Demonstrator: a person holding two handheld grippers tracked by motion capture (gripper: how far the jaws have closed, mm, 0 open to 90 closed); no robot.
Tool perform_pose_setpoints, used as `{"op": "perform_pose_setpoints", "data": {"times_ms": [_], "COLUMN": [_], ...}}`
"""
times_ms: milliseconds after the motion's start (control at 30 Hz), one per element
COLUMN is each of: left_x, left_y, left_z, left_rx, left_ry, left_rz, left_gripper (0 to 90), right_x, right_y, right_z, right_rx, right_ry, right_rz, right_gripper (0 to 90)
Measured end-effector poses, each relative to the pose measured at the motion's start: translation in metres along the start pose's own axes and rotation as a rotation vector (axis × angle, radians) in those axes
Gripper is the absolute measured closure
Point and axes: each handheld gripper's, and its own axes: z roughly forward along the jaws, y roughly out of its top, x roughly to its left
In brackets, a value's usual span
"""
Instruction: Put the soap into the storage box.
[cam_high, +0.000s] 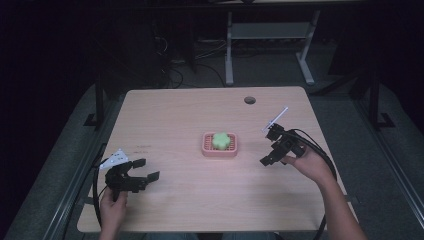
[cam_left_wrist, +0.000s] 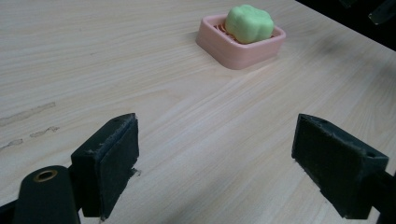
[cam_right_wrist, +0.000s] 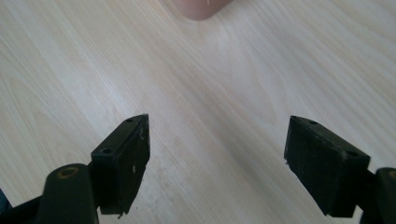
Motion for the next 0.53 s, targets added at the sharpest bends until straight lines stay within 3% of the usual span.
{"op": "perform_pose_setpoints", "data": {"times_ms": [533], "left_x": [0.0], "left_y": [0.0], "left_z": [0.002], "left_rx": [0.01], "left_ry": [0.002], "left_rz": [0.007], "left_gripper": [14.6], "right_x": [0.001], "right_y": [-0.044], "right_z": [0.0], "right_rx": [-0.03], "right_ry": [-0.024], "right_rz": [0.04], "right_gripper": [20.4]}}
